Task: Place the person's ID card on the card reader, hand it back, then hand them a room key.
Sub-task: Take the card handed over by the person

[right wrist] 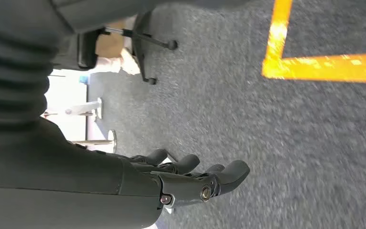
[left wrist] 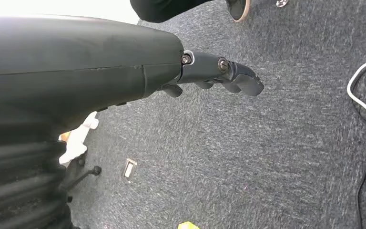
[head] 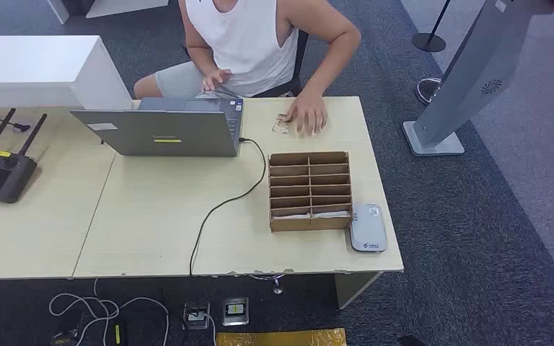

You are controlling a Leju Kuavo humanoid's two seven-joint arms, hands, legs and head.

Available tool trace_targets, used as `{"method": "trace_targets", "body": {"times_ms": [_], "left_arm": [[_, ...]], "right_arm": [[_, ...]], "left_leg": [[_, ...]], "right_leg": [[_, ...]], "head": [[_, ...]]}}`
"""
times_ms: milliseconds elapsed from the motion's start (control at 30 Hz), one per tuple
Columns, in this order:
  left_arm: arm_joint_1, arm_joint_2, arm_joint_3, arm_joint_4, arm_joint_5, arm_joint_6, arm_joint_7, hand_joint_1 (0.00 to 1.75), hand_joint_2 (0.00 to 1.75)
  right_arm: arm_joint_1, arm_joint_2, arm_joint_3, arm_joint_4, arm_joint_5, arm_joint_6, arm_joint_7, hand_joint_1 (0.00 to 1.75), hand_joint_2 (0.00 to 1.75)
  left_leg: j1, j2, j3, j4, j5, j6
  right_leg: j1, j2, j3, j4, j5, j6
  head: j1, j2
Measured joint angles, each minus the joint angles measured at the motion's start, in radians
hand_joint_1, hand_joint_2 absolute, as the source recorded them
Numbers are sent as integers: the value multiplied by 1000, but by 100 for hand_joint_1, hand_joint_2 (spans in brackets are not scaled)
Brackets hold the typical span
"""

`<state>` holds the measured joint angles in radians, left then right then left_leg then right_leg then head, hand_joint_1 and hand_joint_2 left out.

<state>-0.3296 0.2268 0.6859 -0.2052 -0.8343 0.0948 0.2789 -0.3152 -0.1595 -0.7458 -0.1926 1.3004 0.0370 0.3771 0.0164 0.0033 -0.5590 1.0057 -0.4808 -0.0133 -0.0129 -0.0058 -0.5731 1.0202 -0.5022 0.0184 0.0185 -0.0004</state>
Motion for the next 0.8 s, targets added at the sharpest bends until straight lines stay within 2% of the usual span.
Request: {"method": "trace_targets", "body": {"times_ms": [33, 67, 133, 333, 533, 800], "left_arm": [[-1, 0, 0, -1, 1, 0, 0, 0, 116], [-1, 0, 0, -1, 1, 0, 1, 0, 87], [-2, -1, 0, -3, 3, 0, 1, 0, 0], [-16, -6, -7, -5, -23, -1, 3, 0, 0], [-56, -30, -43, -8, -56, -3, 32, 0, 0], [-84, -56, -71, -8, -65, -21, 35, 0, 0]], "right_arm": [[-1, -3, -1, 0, -1, 0, 0, 0, 0], [-2, -6, -2, 0, -1, 0, 0, 0, 0], [-4, -16, -6, 0, -4, -1, -2, 0, 0], [-3, -46, -26, 0, -48, -22, -1, 0, 0], [23, -88, -90, -1, -136, -83, -9, 0, 0], [68, -93, -139, 0, -171, -152, -18, 0, 0]], "left_leg": [[0, 0, 0, 0, 0, 0], [0, 0, 0, 0, 0, 0], [0, 0, 0, 0, 0, 0], [0, 0, 0, 0, 0, 0], [-1, 0, 0, 0, 0, 0], [-1, 1, 0, 0, 0, 0]], "right_leg": [[0, 0, 0, 0, 0, 0], [0, 0, 0, 0, 0, 0], [0, 0, 0, 0, 0, 0], [0, 0, -1, 0, 0, 0], [-1, -1, 0, 0, 0, 0], [-1, 0, 0, 0, 0, 0]], "head": [[0, 0], [0, 0], [0, 0], [0, 0], [0, 0], [0, 0]]}}
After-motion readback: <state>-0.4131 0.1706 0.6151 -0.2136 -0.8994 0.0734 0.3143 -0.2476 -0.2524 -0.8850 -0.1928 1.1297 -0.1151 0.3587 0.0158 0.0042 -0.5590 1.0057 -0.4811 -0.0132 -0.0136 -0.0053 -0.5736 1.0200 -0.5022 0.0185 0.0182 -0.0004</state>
